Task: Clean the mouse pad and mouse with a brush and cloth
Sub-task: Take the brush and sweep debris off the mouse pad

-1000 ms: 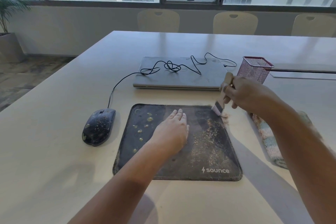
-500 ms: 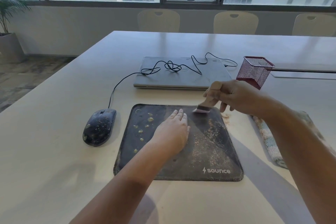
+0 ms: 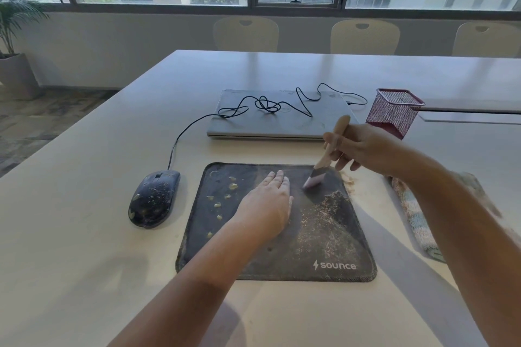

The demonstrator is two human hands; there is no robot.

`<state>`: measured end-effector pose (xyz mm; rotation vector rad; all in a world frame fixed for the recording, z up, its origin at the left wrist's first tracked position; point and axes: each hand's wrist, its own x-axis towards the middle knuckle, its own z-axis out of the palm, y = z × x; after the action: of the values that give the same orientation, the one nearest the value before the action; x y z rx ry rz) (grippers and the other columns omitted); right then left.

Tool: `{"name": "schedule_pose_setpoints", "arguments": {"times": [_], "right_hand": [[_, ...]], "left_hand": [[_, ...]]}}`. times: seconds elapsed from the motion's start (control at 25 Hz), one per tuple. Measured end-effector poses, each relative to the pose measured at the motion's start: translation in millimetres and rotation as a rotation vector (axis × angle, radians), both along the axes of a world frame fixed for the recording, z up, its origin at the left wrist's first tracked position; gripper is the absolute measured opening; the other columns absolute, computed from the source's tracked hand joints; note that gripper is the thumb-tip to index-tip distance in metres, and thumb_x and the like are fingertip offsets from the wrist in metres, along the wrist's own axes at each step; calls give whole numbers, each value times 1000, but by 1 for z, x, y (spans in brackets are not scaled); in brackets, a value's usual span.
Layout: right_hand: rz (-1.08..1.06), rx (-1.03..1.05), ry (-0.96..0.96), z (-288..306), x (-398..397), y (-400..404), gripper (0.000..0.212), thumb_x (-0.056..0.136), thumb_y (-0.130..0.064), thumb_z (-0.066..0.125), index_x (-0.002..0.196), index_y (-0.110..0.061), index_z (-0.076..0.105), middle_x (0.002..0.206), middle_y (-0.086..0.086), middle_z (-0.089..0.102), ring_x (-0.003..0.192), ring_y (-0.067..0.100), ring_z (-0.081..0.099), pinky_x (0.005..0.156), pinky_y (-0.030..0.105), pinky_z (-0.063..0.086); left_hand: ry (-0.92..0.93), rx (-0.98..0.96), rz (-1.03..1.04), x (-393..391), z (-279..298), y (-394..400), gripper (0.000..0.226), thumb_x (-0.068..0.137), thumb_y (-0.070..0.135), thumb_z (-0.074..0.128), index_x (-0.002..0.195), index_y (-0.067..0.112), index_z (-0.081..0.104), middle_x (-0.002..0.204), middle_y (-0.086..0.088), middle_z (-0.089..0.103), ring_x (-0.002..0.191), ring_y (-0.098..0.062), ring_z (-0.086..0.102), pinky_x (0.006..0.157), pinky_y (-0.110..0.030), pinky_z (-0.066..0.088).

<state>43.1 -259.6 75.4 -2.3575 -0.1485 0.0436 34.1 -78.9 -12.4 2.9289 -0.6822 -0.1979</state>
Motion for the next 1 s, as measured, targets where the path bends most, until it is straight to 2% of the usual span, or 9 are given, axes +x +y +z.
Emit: {"name": "schedule_pose_setpoints", "arguments": {"times": [0.2,0.32,0.4,0.48,0.6,0.72,0.84,0.92,1.0], "right_hand": [[-27,-215,16,5,1,-14,40,95,-37,42,66,-15,58,61,-3,64,48,7,61,44,18,40],[-84,-121,-64,3,3,-12,35,93,-40,44,74,-15,59,70,3,69,60,14,66,56,28,49],[-75,-92,-83,-1,4,-5,31,93,-39,45,85,-12,60,74,0,69,66,16,67,65,33,51],[-49,-129,-64,-4,5,-4,29,94,-37,46,85,-12,59,73,-6,68,63,13,67,58,24,50],[-52,-282,-16,1,3,-14,33,93,-37,46,70,-17,57,65,-5,67,49,4,63,42,8,35],[-97,-321,-28,8,1,-25,39,92,-40,46,65,-16,60,64,-1,71,50,5,64,50,16,39],[-112,-192,-73,9,1,-21,31,92,-40,47,77,-16,60,72,-1,71,62,11,68,59,27,45],[-68,-167,-48,7,0,-15,28,93,-37,47,79,-15,59,74,-5,70,62,11,68,57,26,46],[-34,-264,-11,6,-1,-15,32,93,-37,46,74,-15,60,71,-5,70,58,8,67,53,21,40]], "left_hand": [[-8,-3,0,0,-2,1,51,101,25,19,146,5,5,157,-9,1,144,-18,-1,114,-25,0],[-14,-1,-3,1,-2,0,51,101,24,19,146,4,6,157,-9,2,144,-18,-1,115,-26,0],[-13,1,-2,0,-2,0,51,101,24,19,146,4,6,156,-9,2,144,-19,0,115,-26,1],[-10,3,-4,0,-2,1,51,101,24,19,146,4,6,157,-9,2,144,-19,0,115,-26,0],[-14,10,-7,0,-1,0,51,101,24,19,146,4,6,156,-10,2,144,-19,-1,115,-26,0],[-16,18,-5,-1,0,0,51,101,23,18,146,3,5,156,-11,1,144,-19,-1,115,-26,0],[-27,24,-13,-2,1,0,51,101,23,18,146,2,5,156,-11,1,144,-19,-1,114,-25,-1],[-25,25,-12,-2,1,0,51,101,23,18,146,3,4,156,-11,2,144,-19,-1,114,-25,-1],[-20,24,-15,-1,1,0,51,101,23,18,146,3,5,156,-11,2,144,-19,-1,114,-25,-1]]}}
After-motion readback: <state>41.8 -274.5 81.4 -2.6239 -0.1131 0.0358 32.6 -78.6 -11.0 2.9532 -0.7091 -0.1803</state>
